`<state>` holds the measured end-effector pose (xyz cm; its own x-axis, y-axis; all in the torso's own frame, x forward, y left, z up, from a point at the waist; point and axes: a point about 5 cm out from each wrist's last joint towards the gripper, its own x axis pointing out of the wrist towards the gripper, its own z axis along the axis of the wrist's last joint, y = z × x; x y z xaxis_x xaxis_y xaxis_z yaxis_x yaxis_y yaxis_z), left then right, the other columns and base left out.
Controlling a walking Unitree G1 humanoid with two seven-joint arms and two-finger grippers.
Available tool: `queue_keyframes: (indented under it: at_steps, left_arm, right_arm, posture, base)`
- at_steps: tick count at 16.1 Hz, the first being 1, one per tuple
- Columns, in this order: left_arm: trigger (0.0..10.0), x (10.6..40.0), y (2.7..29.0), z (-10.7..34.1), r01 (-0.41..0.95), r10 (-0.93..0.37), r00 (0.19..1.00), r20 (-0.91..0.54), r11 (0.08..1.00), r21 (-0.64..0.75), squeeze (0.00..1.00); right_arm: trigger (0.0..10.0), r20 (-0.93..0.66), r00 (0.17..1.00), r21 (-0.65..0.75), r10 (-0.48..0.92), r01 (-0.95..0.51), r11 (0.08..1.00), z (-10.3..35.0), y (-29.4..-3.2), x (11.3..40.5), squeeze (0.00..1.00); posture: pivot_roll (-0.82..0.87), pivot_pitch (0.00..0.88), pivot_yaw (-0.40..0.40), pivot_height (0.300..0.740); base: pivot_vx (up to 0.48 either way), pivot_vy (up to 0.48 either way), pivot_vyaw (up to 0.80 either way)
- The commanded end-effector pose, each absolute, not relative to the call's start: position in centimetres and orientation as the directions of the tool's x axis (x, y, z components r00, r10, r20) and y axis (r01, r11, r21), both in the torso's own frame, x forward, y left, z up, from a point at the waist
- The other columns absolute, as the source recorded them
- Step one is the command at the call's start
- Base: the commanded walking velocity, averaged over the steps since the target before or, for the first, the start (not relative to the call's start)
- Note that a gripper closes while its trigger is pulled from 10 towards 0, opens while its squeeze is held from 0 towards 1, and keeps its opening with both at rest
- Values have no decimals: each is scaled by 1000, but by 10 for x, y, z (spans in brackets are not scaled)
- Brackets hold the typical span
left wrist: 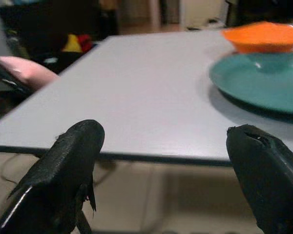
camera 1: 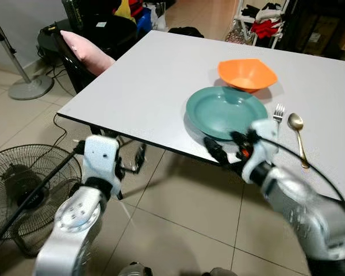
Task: Setting the table
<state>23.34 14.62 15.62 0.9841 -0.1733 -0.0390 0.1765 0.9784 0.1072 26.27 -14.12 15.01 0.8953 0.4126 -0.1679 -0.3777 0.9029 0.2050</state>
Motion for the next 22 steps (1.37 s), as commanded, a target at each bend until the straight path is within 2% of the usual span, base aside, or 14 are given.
queue_keyframes:
  at_steps: [1,2,3,5,7,9,11,15,16,18,22]
  left_arm:
    - [10000,236,147,160,145,-144,989,-14,982,118,0]
    - [10000,237,147,162,122,-123,992,1,986,115,0]
    - [10000,240,147,165,123,-125,992,18,987,105,0]
    - [10000,242,149,166,107,-111,994,21,986,129,0]
    - [10000,243,152,166,78,-82,996,25,990,121,0]
    - [10000,242,152,165,71,-74,997,20,992,100,0]
    - [10000,239,150,163,82,-84,996,16,991,109,0]
    - [10000,236,151,163,70,-73,997,20,991,111,0]
    - [10000,234,152,163,69,-72,997,14,990,122,0]
    - [10000,230,154,162,53,-54,999,4,992,117,0]
    - [10000,217,162,158,-2,4,1000,-21,994,110,0]
  right_arm:
    - [10000,-116,922,185,370,-346,920,160,-145,264,1000]
    - [10000,-127,934,170,334,-311,935,158,-147,264,1000]
    - [10000,-137,955,106,264,-251,962,155,-150,267,0]
    - [10000,-103,970,63,220,-214,975,158,-150,271,0]
    - [10000,-112,961,68,252,-246,967,156,-149,272,0]
    - [10000,-139,969,68,203,-195,978,152,-153,275,0]
    - [10000,-155,965,73,211,-202,977,151,-151,277,0]
    - [10000,-141,933,54,332,-328,943,151,-139,270,0]
    - [10000,-137,919,9,369,-371,928,149,-137,267,0]
    - [10000,-142,880,41,452,-451,891,149,-133,263,0]
    - [10000,-152,863,44,482,-482,875,146,-137,263,0]
  posture:
    - [-151,24,57,740]
    - [-152,22,56,740]
    - [-148,24,54,740]
    - [-145,28,51,740]
    - [-144,33,45,740]
    - [-143,37,42,740]
    - [-142,42,38,740]
    - [-143,43,37,740]
    - [-143,43,37,740]
    - [-138,47,39,740]
    - [-124,51,34,740]
  base:
    - [0,0,0]
    - [0,0,0]
    - [0,0,0]
    - [0,0,0]
    - [0,0,0]
    - [0,0,0]
    - [0,0,0]
    - [0,0,0]
    - [0,-401,0]
    - [0,-480,800]
    - [0,-480,800]
